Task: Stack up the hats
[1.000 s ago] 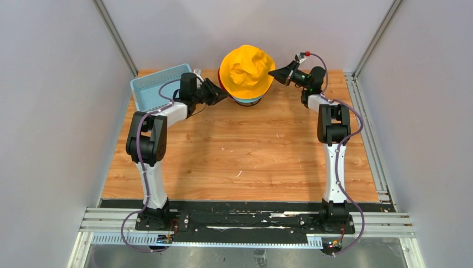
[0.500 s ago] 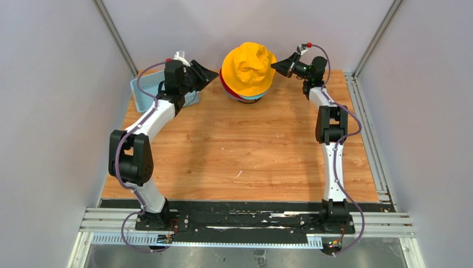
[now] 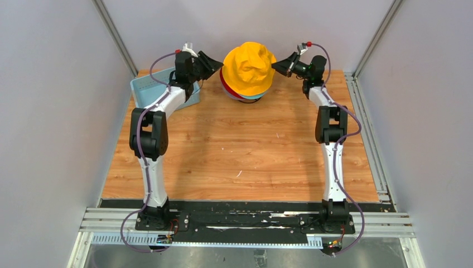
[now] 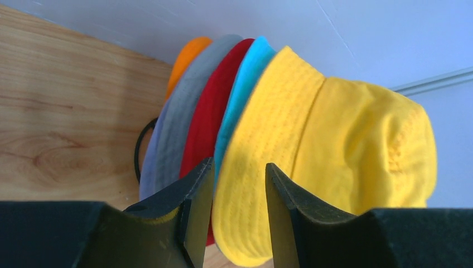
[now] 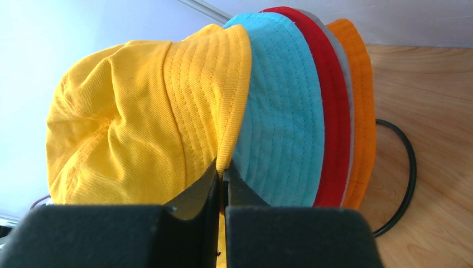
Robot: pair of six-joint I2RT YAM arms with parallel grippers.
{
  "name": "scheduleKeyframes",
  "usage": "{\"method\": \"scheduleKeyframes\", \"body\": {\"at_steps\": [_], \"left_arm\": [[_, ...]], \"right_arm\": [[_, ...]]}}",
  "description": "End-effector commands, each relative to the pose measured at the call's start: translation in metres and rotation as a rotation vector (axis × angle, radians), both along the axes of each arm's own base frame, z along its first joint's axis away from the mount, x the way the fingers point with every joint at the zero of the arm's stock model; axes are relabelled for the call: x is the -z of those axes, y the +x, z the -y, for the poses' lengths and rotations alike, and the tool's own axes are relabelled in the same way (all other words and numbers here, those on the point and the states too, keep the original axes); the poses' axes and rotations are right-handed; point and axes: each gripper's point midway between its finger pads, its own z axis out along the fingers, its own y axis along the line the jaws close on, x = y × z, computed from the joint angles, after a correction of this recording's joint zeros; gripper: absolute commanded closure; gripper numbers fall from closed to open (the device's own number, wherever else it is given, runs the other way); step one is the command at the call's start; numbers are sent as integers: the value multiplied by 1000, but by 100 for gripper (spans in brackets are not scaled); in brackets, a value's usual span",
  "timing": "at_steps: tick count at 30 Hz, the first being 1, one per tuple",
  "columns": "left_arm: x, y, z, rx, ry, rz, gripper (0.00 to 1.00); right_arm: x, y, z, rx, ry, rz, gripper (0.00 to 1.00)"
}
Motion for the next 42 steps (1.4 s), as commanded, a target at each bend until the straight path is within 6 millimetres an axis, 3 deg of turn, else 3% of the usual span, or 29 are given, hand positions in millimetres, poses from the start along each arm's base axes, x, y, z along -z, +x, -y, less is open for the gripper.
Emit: {"method": "scheduleKeyframes", "body": {"at_steps": [1,7,16,31,34,38,42], "left_arm": [[-25,16,1,21,-1,115,57],[-29,28,8,51,-37,156,57],[-19,42,17,92,-63,148,57],[-10,44,31,174,-115,158,58],[-13,41,33,191,-150,183,68],[-14,42,32,182,-185,191,95],[-1,48,23,117,-176,151,100]], "right_arm": [[2,3,-9,18,-16,44,99],[7,1,-12,10,-12,37,99],[1,-3,-14,0,-2,52,99],[-1,-7,-19,-11,6,55,99],[0,-7,-19,-11,8,54,100],[0,-8,-19,-9,13,53,99],[2,-8,-19,-5,14,50,99]]}}
